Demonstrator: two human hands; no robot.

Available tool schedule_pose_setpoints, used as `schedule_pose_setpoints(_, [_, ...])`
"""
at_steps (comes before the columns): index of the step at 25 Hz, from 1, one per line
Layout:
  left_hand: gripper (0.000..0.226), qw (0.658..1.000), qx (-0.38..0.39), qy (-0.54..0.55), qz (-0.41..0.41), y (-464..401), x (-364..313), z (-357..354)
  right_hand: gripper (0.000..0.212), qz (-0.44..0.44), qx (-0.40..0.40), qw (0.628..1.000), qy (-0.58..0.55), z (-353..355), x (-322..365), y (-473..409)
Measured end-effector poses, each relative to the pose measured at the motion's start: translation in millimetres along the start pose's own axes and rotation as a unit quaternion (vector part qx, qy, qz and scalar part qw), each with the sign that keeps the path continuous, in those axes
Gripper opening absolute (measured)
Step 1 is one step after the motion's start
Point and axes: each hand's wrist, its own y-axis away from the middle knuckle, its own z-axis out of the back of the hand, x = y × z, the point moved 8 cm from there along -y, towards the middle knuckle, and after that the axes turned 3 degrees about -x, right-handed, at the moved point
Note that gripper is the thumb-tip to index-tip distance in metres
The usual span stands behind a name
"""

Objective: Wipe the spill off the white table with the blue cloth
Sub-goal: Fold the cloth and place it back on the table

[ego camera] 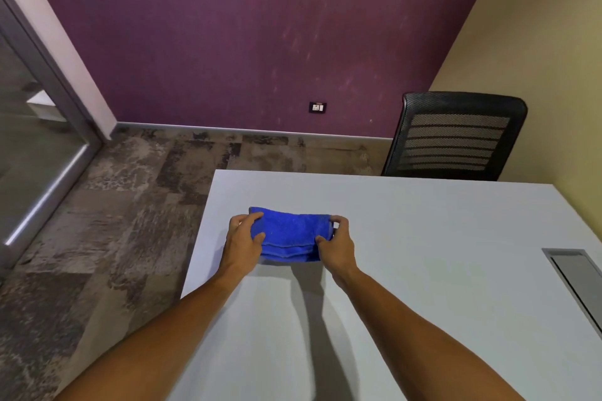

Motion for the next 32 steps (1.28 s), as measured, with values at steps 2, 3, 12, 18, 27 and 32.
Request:
schedule_pose_setpoints(2, [0.044, 1.0, 0.019, -0.013, -0.002, -20, 13, -6, 0.051, 0.0, 0.005, 1.0, 0.019, -15, 0, -19])
schedule_pose_setpoints(3, [0.044, 1.0, 0.021, -0.019, -0.002, -29, 21, -8, 0.054, 0.003, 0.005, 1.0, 0.03, -21, 0, -28])
schedule_pose_setpoints(12, [0.042, 1.0, -0.019, -0.018, -0.016, -90, 59, -9, 0.06, 0.017, -0.013, 0.998, 0.065, -79, -4, -92])
schedule_pose_setpoints(18, [0.046, 0.981, 0.025, -0.192, 0.025, -92, 104, -27, 0.06, 0.061, 0.048, 0.953, 0.294, -89, -24, -104])
schedule_pose_setpoints(27, [0.085, 0.921, 0.126, -0.353, -0.103, -72, 103, -68, 0.079, 0.215, 0.171, 0.777, 0.566, -137, -28, -79])
schedule_pose_setpoints(32, [0.091, 0.91, 0.149, -0.377, -0.092, -64, 99, -67, 0.087, 0.217, 0.187, 0.737, 0.612, -138, -28, -79])
